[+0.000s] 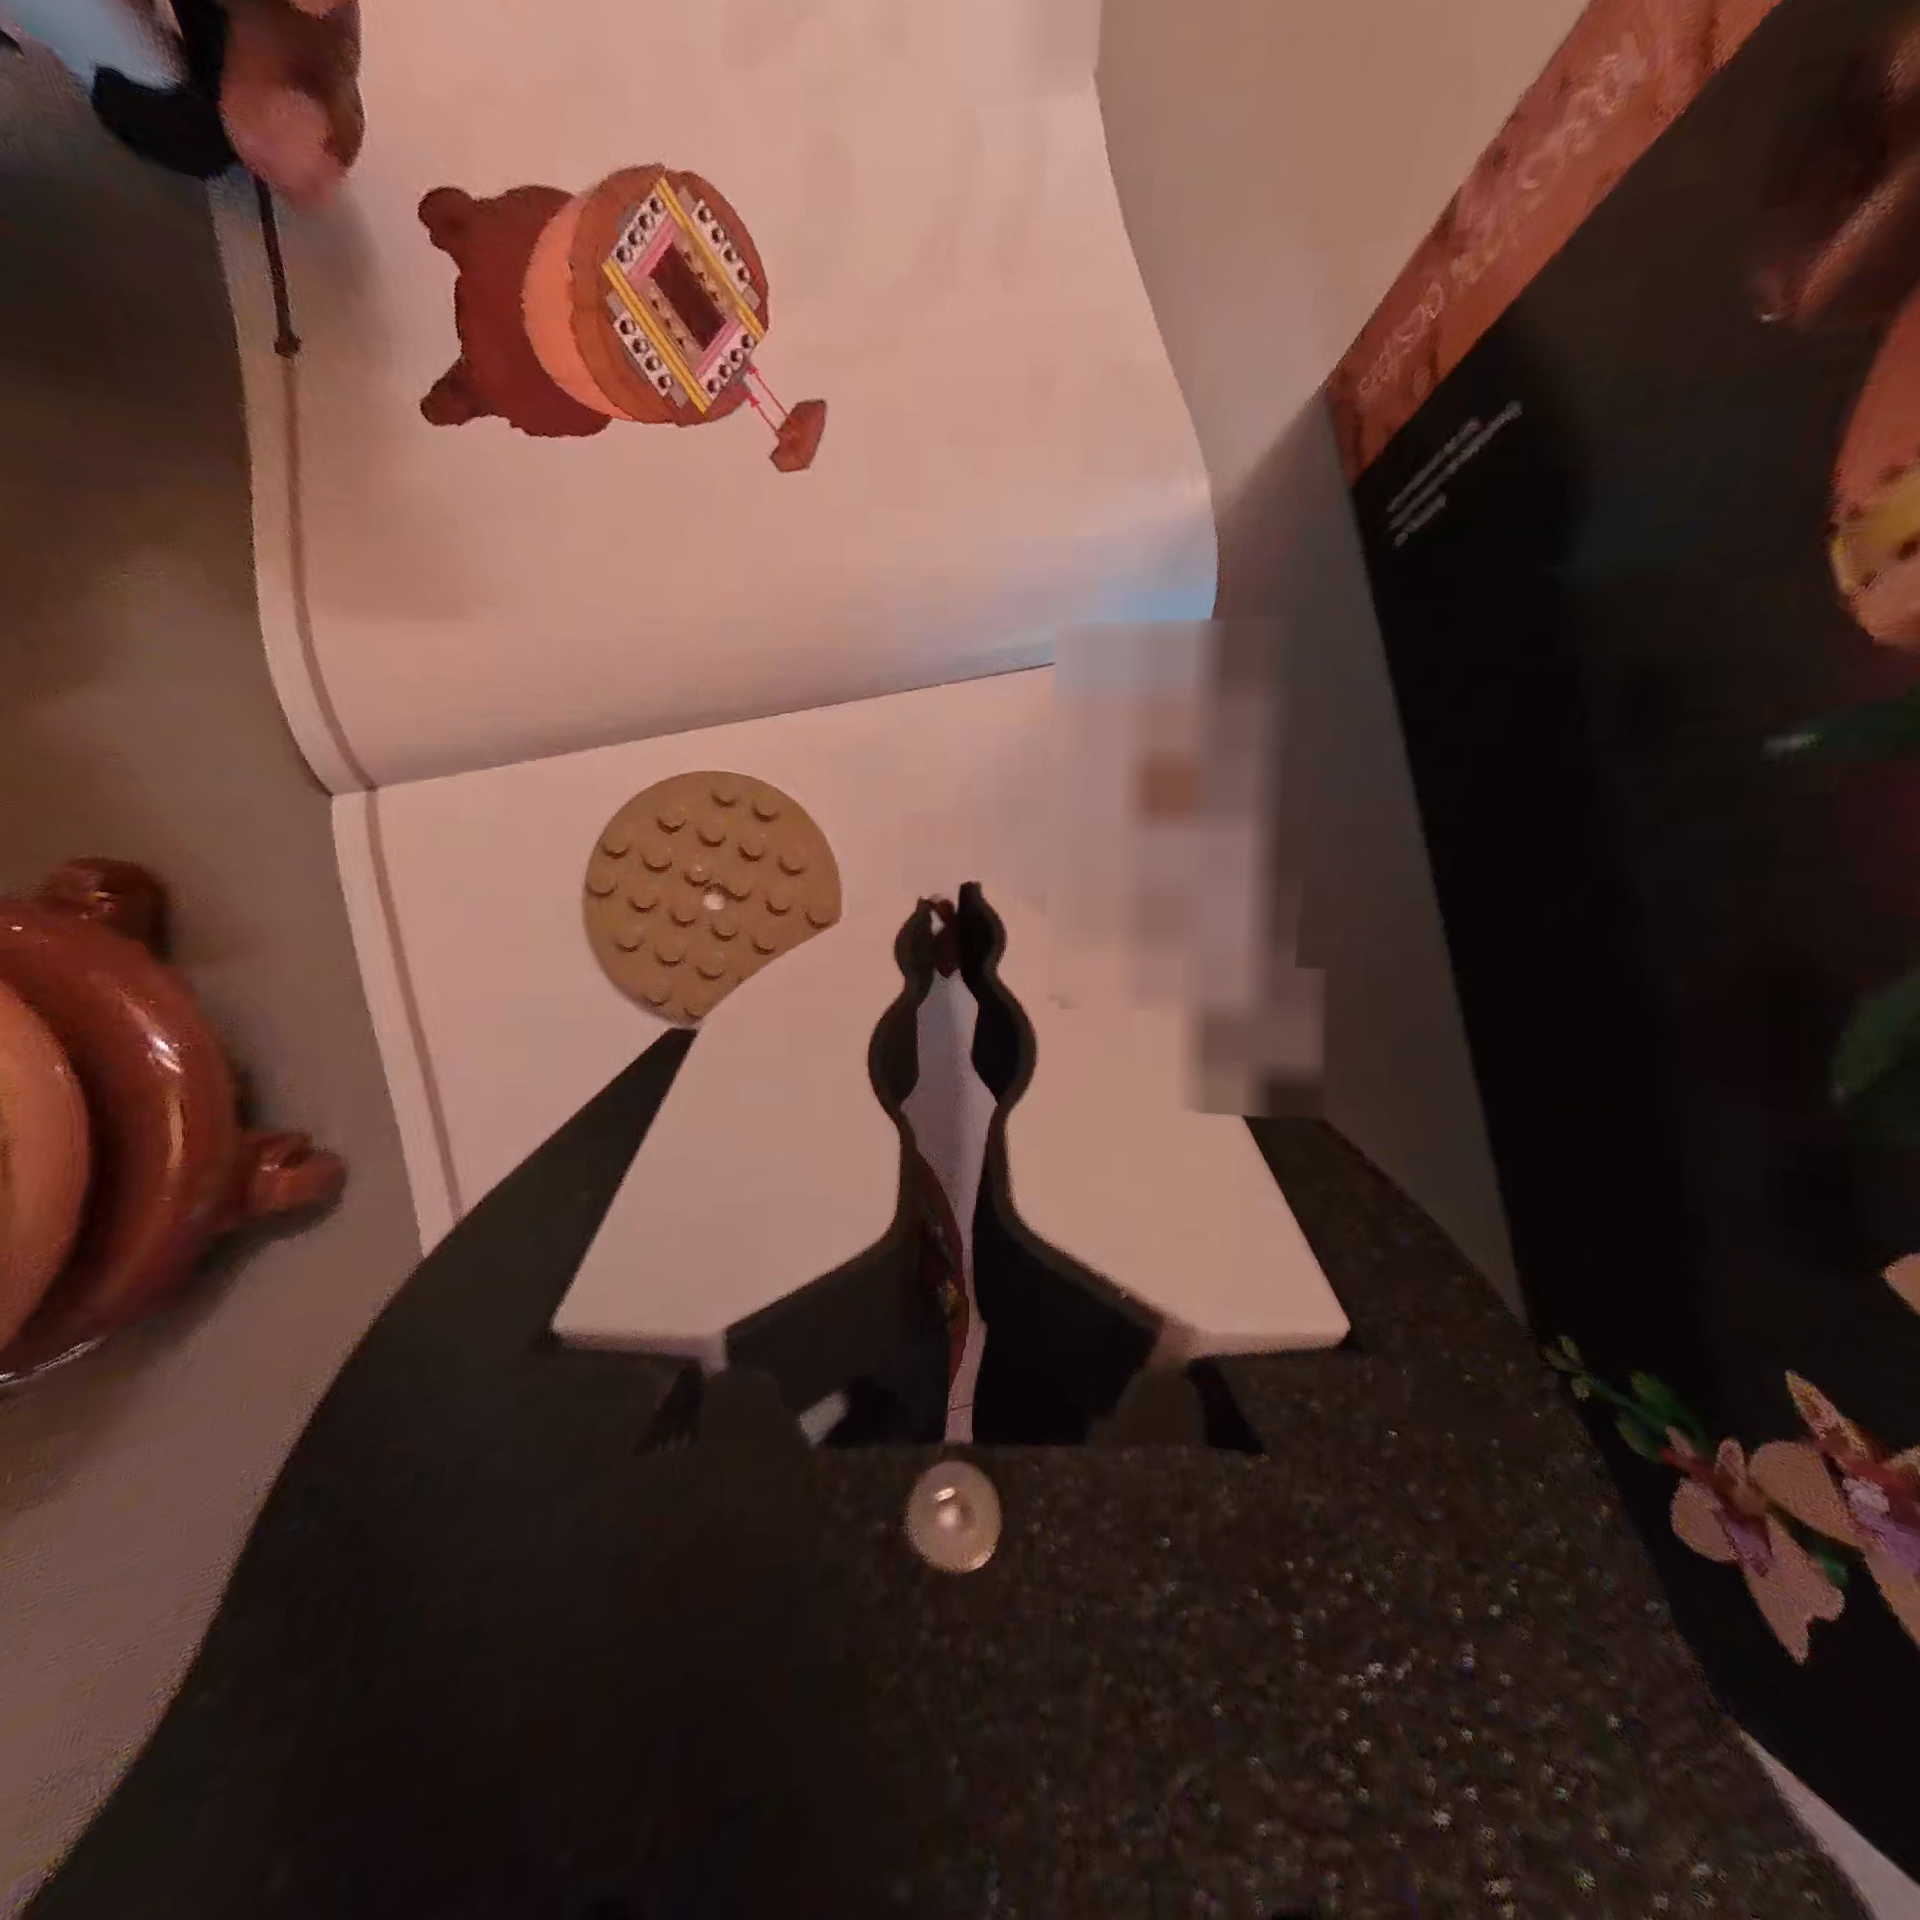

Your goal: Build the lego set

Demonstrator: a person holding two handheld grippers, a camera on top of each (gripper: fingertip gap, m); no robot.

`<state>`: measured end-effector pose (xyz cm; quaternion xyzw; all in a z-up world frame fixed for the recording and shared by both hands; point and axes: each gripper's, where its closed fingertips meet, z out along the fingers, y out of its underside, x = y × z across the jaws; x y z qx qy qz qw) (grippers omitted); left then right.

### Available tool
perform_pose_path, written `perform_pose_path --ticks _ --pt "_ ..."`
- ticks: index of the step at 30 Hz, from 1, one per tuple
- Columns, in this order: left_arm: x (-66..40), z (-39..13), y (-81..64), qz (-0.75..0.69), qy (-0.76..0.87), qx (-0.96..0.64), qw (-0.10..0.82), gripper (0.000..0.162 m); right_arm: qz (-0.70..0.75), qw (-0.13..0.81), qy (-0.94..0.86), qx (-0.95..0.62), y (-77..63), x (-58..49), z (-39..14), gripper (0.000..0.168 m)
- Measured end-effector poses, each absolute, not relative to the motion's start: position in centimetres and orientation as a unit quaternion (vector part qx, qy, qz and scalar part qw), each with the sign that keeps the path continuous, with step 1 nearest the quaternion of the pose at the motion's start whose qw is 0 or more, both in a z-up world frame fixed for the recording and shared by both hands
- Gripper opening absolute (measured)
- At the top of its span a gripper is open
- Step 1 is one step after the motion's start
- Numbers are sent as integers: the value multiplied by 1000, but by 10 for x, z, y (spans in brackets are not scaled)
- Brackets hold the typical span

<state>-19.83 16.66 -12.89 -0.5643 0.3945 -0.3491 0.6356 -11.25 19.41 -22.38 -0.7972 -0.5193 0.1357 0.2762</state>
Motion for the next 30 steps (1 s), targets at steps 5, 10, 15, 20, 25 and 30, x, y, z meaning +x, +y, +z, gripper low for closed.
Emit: perform_pose_path --ticks 5,10,15,20,25,30 --pt "-199 -128 161 -347 404 -552 642 66 110 276 -528 -796 193 -106 -221 23" --pt "-201 -127 164 -334 395 -544 660 65 129 363 -461 -799 171 -71 -143 17" --pt "-208 -123 175 -332 362 -548 678 62 -6 442 -377 -814 135 63 -51 16" --pt "-204 -121 183 -305 361 -570 672 61 -44 331 -363 -870 101 181 -84 19" --pt "-193 -119 187 -236 393 -599 657 60 102 364 -393 -838 115 128 -105 13" --pt "-153 -145 164 -262 507 -659 490 23 173 369 -450 -795 116 19 -99 13"
